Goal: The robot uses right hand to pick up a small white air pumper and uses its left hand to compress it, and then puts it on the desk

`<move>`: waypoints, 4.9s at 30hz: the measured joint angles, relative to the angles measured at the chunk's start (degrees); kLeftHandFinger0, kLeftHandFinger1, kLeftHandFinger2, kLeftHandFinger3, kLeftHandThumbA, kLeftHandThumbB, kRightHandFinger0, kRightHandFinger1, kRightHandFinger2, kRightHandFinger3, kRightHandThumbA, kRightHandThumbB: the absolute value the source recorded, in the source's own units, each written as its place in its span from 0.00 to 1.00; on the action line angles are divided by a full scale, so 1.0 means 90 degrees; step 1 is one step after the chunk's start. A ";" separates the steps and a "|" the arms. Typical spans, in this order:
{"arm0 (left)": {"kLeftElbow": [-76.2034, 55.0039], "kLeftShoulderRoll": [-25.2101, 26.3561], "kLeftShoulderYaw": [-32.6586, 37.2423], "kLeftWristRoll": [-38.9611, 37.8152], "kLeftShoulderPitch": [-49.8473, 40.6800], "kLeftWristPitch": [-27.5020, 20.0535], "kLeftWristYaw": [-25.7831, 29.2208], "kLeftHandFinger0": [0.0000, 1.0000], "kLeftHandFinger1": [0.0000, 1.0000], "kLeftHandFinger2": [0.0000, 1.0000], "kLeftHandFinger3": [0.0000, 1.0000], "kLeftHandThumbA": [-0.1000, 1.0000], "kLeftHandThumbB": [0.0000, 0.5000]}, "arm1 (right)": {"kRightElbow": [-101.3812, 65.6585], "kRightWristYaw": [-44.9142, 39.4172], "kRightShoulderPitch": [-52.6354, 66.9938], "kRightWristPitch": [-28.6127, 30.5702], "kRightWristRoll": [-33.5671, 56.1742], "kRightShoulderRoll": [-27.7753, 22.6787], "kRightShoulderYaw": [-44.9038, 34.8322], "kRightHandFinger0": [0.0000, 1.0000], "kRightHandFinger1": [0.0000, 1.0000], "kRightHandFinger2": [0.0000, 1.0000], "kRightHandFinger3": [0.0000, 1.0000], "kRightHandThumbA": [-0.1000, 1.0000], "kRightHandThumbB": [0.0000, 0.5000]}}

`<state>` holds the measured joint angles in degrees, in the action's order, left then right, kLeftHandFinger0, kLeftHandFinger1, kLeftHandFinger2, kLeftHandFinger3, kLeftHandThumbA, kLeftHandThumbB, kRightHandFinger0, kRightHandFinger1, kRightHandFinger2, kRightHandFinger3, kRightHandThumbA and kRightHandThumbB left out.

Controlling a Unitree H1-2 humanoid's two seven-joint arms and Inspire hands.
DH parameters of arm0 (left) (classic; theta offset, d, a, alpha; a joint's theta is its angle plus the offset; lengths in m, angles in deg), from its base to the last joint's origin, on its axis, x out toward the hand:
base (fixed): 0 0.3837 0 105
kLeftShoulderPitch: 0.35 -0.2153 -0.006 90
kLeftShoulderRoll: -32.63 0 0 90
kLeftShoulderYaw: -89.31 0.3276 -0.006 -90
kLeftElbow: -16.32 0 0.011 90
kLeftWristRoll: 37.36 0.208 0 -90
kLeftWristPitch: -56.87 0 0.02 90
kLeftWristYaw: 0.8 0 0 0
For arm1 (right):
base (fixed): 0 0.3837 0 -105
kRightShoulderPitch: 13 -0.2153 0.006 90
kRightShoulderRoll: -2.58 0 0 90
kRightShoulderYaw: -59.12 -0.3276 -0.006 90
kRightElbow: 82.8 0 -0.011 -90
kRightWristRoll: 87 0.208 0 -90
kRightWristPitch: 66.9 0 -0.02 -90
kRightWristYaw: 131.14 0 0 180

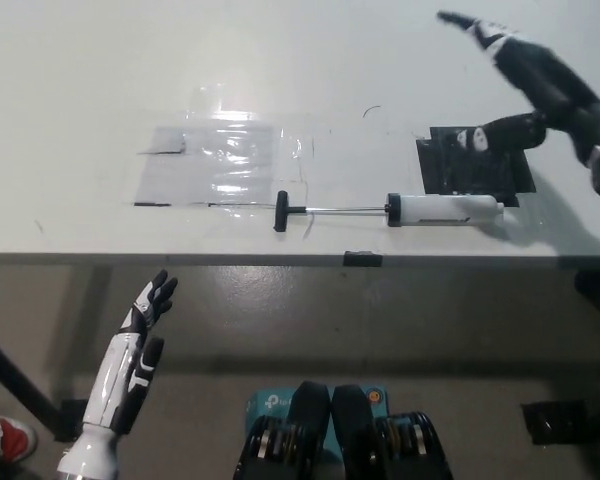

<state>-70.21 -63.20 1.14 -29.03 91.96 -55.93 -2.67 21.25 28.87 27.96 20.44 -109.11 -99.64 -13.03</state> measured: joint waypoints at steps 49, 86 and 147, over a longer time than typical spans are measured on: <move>-0.0164 0.0027 -0.0005 0.0030 -0.0232 0.0071 -0.0022 1.00 1.00 1.00 1.00 1.00 0.53 | 0.4665 -0.0577 -0.1354 0.0397 -0.0759 0.1111 0.1097 1.00 1.00 1.00 1.00 1.00 0.94; -0.0171 0.0029 -0.0217 -0.0100 0.0114 0.0175 -0.0020 1.00 1.00 1.00 1.00 1.00 0.54 | 0.6323 0.2114 -0.1438 0.1297 -0.1618 0.1338 0.2026 0.05 0.60 0.99 0.99 0.00 0.32; -0.1194 0.0376 -0.0875 -0.1440 0.2424 0.1577 -0.0186 1.00 1.00 1.00 1.00 1.00 0.60 | 0.0764 -0.2989 -0.0258 -0.1039 -0.0083 0.0216 0.0491 0.03 0.41 0.65 0.73 0.00 0.28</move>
<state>-80.95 -59.82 -6.74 -41.99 113.77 -41.74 -4.34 28.13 1.97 25.63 11.10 -109.86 -97.70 -8.61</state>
